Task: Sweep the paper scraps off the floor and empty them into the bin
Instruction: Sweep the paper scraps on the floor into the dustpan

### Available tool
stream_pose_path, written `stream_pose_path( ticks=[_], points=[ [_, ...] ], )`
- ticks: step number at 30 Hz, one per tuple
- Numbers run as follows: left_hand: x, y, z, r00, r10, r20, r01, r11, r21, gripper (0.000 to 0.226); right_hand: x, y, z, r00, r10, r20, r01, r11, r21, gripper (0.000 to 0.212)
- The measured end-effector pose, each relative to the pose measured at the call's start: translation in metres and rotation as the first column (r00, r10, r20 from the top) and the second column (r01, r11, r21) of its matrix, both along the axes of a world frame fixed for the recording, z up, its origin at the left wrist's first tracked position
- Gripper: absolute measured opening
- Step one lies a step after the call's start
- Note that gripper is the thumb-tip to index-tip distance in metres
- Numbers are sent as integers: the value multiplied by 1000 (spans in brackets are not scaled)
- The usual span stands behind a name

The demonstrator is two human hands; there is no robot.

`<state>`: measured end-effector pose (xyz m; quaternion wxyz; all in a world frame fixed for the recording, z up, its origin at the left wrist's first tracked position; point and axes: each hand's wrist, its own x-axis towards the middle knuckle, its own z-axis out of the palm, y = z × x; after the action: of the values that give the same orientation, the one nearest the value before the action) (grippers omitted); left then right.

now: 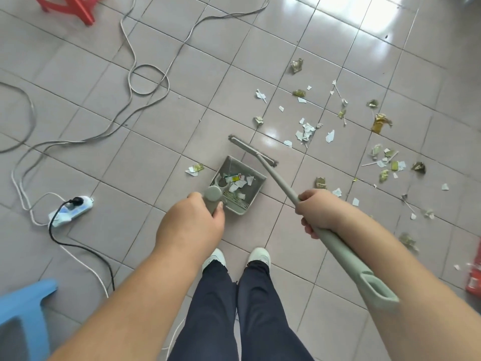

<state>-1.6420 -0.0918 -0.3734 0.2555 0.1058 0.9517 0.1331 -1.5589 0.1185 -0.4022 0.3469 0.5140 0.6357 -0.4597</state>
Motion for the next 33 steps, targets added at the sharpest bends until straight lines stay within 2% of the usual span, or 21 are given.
stream_pose_path(
  ticks=[4, 8, 13, 17, 22, 33],
  points=[
    [-1, -3, -2, 1000, 12, 4, -12, 1000, 5, 32, -23, -10, -32, 999, 46, 27, -46, 999, 7, 26],
    [-4, -5, -6, 999, 28, 37, -29, 999, 25, 30, -17, -34, -43, 992, 92, 83, -88, 995, -53, 30],
    [-2, -7, -6, 995, 49, 83, -56, 995, 83, 17, 2, -27, -8, 992, 96, 85, -88, 991, -96, 26],
    [5, -19, -2, 996, 73, 52, -77, 994, 82, 14, 6, -22, 21, 993, 96, 70, -89, 991, -97, 25],
    [14, -49, 9, 988, 147, 38, -149, 987, 66, 13, -1, -46, 27, 977, 208, 36, -206, 977, -49, 26],
    [6, -160, 17, 975, 221, 28, -221, 975, 0, 15, -59, -139, -10, 975, 223, -5, -222, 974, 37, 29]
  ],
)
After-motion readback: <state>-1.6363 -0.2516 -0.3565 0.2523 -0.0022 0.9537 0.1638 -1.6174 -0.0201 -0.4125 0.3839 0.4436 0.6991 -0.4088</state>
